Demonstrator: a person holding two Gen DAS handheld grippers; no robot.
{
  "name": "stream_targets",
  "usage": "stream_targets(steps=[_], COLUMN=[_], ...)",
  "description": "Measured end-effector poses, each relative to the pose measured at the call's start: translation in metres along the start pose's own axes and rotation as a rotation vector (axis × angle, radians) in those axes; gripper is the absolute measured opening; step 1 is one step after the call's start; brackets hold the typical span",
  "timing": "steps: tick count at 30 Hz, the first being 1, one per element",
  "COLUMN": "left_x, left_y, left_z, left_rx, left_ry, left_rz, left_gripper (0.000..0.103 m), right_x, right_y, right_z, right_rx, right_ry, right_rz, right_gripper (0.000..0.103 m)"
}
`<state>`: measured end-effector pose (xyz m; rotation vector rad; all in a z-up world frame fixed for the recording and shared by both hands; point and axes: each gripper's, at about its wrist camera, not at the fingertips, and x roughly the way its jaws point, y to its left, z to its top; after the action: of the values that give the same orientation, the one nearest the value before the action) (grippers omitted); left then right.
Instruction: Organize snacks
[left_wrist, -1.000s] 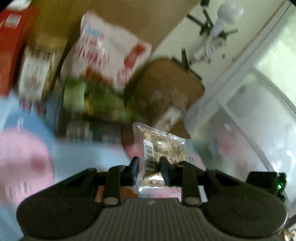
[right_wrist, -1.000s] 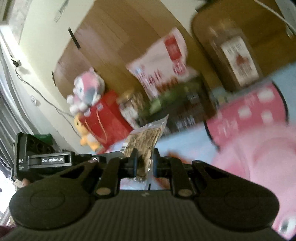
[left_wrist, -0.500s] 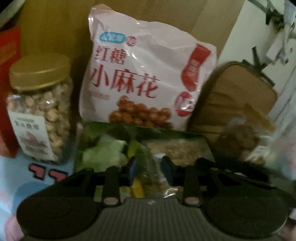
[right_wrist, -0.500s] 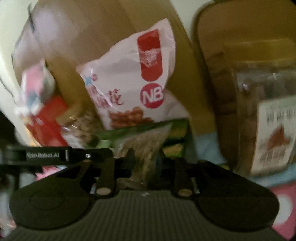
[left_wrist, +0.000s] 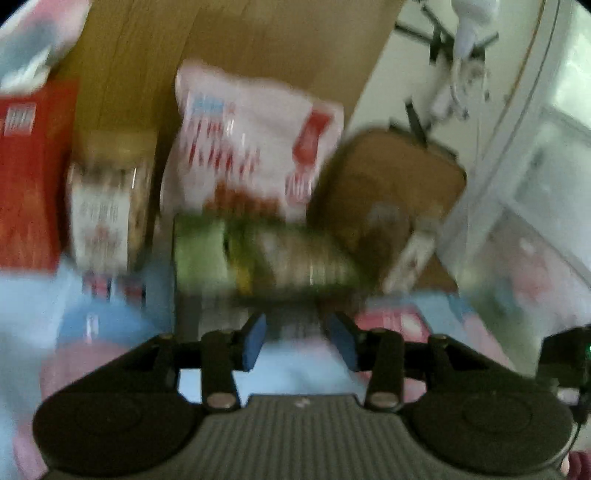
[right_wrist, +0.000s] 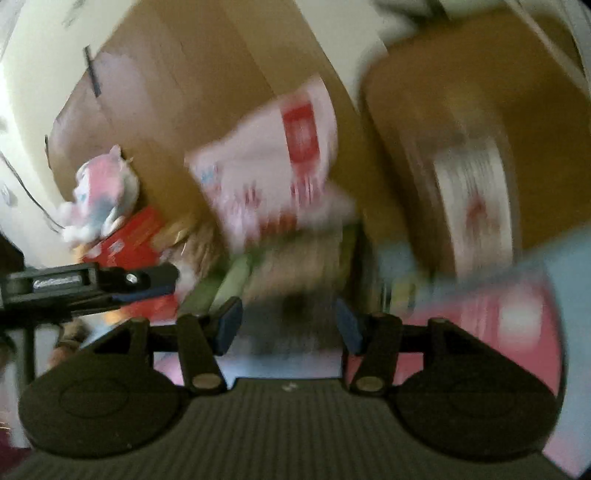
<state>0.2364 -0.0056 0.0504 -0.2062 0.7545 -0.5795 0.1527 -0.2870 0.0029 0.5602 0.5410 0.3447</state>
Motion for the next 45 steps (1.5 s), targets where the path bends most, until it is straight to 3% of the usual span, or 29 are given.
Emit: stream_targets(steps=[3, 8, 16, 18, 20, 22, 24, 28, 29, 30, 31, 37, 41, 45], left_x=[0.008, 0.032, 0.033, 0.03, 0.025, 0.014, 0.004, -0.002, -0.001, 0.001, 0.003, 0.008, 0.023, 0.051], left_y=[0.011, 0.033, 0.031, 0.032, 0.036, 0.041, 0.042, 0.03, 0.026, 0.021, 0.018, 0.023, 0.026, 0.035], left_z=[-0.031, -0.056, -0.067, -0.067, -0.067, -0.067, -0.064, -0.057, -0.056, -0.054, -0.051, 0.001, 0.045, 0.064], left_rx=[-0.052, -0.186, -0.193, -0.198, -0.226, -0.254, -0.252, -0.226, -0.216, -0.202, -0.195, -0.189, -0.133, -0.091], left_ry=[0.074, 0.173, 0.129, 0.132, 0.136, 0.101, 0.059, 0.058, 0.061, 0.068, 0.073, 0.008, -0.046, -0.03], left_rz=[-0.016, -0.067, -0.078, -0.079, -0.115, -0.188, -0.204, -0.263, -0.27, -0.28, -0.289, -0.235, -0.113, 0.04], left_gripper=[0.04, 0.039, 0.04, 0.041, 0.041, 0.045, 0.051, 0.052, 0.047, 0.031, 0.03, 0.026, 0.026, 0.026], right_x=[-0.016, -0.022, 0.017, 0.029, 0.028, 0.02, 0.01, -0.007, -0.008, -0.008, -0.005, 0.012, 0.047, 0.099], right_y=[-0.02, -0.014, 0.02, 0.02, 0.01, -0.003, -0.017, -0.026, -0.027, -0.025, -0.021, 0.01, 0.042, 0.059], right_z=[-0.035, -0.069, -0.064, -0.065, -0.064, -0.065, -0.065, -0.059, -0.057, -0.055, -0.051, -0.005, 0.047, 0.079], right_rx=[0.16, 0.226, 0.162, 0.173, 0.234, 0.336, 0.433, 0.498, 0.504, 0.513, 0.515, 0.348, 0.166, 0.056], right_ry=[0.062, 0.087, 0.084, 0.112, 0.113, 0.113, 0.102, 0.069, 0.071, 0.075, 0.081, 0.08, 0.065, 0.088], right_rz=[0.023, 0.022, 0.001, -0.001, 0.034, 0.099, 0.172, 0.241, 0.259, 0.278, 0.295, 0.26, 0.196, 0.114], right_gripper=[0.056, 0.05, 0.044, 0.02, 0.019, 0.018, 0.017, 0.017, 0.017, 0.017, 0.017, 0.017, 0.017, 0.017])
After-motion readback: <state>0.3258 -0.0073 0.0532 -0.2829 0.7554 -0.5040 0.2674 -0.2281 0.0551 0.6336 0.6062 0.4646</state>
